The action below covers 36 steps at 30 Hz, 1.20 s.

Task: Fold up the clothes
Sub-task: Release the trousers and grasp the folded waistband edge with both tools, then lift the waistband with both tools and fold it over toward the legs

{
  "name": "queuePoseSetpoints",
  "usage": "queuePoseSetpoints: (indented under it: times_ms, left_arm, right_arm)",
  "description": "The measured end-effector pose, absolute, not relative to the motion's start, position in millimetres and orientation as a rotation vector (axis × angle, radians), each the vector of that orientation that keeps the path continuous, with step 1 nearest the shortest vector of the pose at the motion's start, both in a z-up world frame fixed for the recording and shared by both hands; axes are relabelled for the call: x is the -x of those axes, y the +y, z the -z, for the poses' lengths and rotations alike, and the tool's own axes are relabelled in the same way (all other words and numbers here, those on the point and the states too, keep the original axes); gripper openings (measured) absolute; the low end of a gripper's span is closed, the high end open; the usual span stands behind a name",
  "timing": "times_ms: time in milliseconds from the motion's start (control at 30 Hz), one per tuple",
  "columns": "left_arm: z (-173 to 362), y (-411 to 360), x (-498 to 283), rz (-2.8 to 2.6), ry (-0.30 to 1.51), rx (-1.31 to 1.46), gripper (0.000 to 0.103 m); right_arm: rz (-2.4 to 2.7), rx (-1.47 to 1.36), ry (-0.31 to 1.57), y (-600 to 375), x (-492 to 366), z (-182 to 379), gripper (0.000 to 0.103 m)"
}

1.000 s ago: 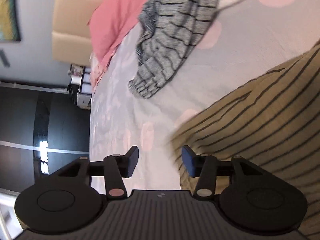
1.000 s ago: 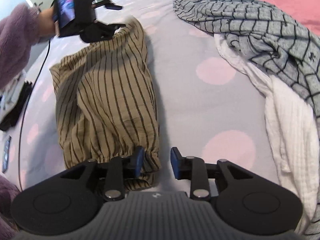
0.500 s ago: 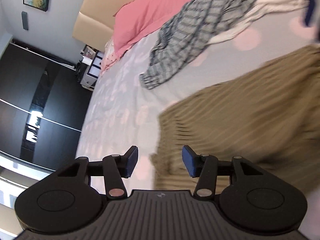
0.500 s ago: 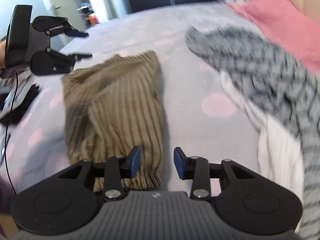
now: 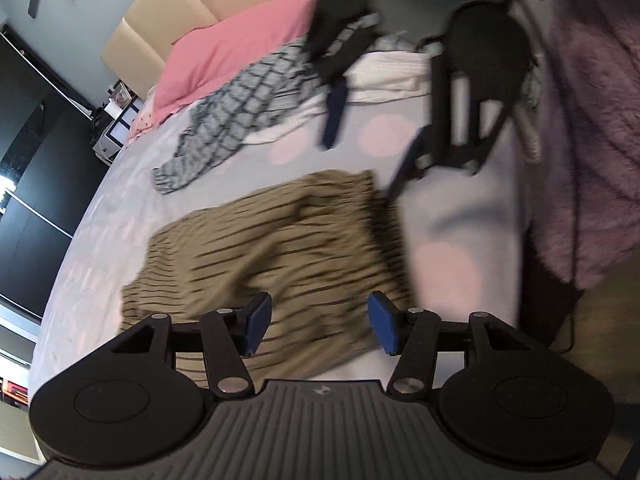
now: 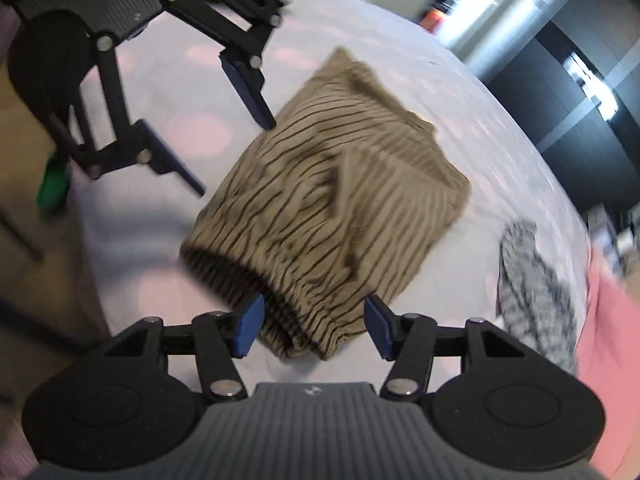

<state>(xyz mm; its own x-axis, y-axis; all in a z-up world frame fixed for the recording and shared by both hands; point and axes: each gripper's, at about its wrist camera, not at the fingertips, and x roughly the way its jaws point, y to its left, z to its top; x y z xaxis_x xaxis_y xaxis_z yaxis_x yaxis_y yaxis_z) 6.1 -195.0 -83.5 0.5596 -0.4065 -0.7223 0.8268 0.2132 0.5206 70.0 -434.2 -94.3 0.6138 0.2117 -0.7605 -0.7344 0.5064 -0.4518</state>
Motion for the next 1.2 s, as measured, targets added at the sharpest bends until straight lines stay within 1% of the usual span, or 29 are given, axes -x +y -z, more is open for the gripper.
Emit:
queuePoseSetpoints:
  times_ms: [100, 200, 267, 300, 367, 433, 467, 500, 533, 567, 633, 667, 767, 900, 967, 1000, 1033, 1067, 1100, 1167, 1200]
  left_arm:
    - [103, -211, 13, 0.878, 0.427, -1.076, 0.061]
    - [120, -227, 19, 0.846, 0.376, -1.112, 0.061]
    - [126, -236, 12, 0.783, 0.374, -1.093, 0.06]
    - [127, -239, 7, 0.753, 0.389, -1.072, 0.054]
    - [127, -242, 0, 0.721, 0.422, -1.029, 0.046]
    - [127, -241, -2, 0.718, 0.442, -1.001, 0.044]
    - [128, -241, 0, 0.714, 0.443, -1.01, 0.038]
    - [130, -241, 1, 0.705, 0.447, -1.016, 0.028]
    - [131, -240, 2, 0.696, 0.461, -1.01, 0.026]
    - [131, -239, 2, 0.685, 0.476, -1.002, 0.021]
    - [128, -235, 4, 0.643, 0.514, -0.981, 0.017]
    - [126, -232, 6, 0.642, 0.537, -0.977, 0.013]
    - [125, -226, 12, 0.645, 0.588, -0.979, 0.012]
    - [130, -224, 17, 0.653, 0.609, -0.996, 0.012]
    - [128, -223, 19, 0.656, 0.603, -0.992, 0.014]
    - [124, -223, 20, 0.662, 0.59, -0.989, 0.02]
    - [122, -222, 21, 0.669, 0.577, -0.988, 0.023]
    - [123, -220, 23, 0.681, 0.567, -0.992, 0.03]
    - [124, -219, 25, 0.694, 0.557, -0.996, 0.04]
    - [124, -217, 34, 0.725, 0.527, -1.012, 0.053]
    - [127, -219, 36, 0.734, 0.51, -1.036, 0.053]
  right_arm:
    - [-0.69, 0.975, 0.669, -429, -59, 110, 0.064]
    - [-0.701, 1.129, 0.621, -423, -51, 132, 0.065]
    - [-0.687, 1.195, 0.591, -422, -49, 144, 0.065]
    - [-0.675, 1.2, 0.578, -423, -49, 147, 0.065]
    - [-0.645, 1.164, 0.571, -424, -52, 149, 0.065]
    - [-0.615, 1.118, 0.563, -425, -55, 148, 0.065]
    - [-0.608, 1.103, 0.567, -425, -57, 149, 0.065]
    - [-0.608, 1.101, 0.572, -425, -59, 152, 0.064]
    - [-0.607, 1.117, 0.574, -424, -59, 156, 0.064]
    - [-0.598, 1.141, 0.57, -423, -60, 161, 0.063]
    - [-0.587, 1.163, 0.585, -422, -62, 167, 0.04]
    - [-0.584, 1.161, 0.598, -422, -64, 167, 0.028]
    - [-0.62, 1.155, 0.6, -420, -61, 163, 0.026]
    - [-0.633, 1.242, 0.588, -414, -57, 173, 0.026]
    - [-0.633, 1.256, 0.573, -415, -53, 170, 0.029]
    - [-0.632, 1.253, 0.565, -415, -51, 166, 0.036]
    - [-0.634, 1.237, 0.557, -415, -48, 161, 0.039]
    - [-0.635, 1.231, 0.543, -416, -45, 157, 0.049]
    - [-0.638, 1.228, 0.527, -416, -42, 154, 0.057]
    - [-0.662, 1.263, 0.495, -412, -36, 155, 0.061]
    - [-0.672, 1.287, 0.49, -411, -33, 158, 0.061]
